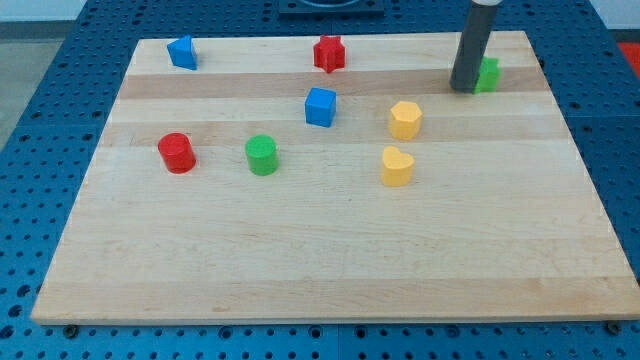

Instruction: Slide the green star towards top right

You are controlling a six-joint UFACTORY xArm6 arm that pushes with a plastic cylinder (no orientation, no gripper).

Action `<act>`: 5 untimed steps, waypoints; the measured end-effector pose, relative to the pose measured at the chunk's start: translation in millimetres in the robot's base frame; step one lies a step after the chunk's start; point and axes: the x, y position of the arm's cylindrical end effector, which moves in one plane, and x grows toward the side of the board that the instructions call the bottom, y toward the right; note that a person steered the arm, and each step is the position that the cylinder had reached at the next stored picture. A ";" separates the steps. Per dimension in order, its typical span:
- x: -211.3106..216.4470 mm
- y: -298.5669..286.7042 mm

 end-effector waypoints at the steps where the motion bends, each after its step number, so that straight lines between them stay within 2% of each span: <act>1: 16.0 3.9; 3: 22.9 31.4; 5: -5.3 34.0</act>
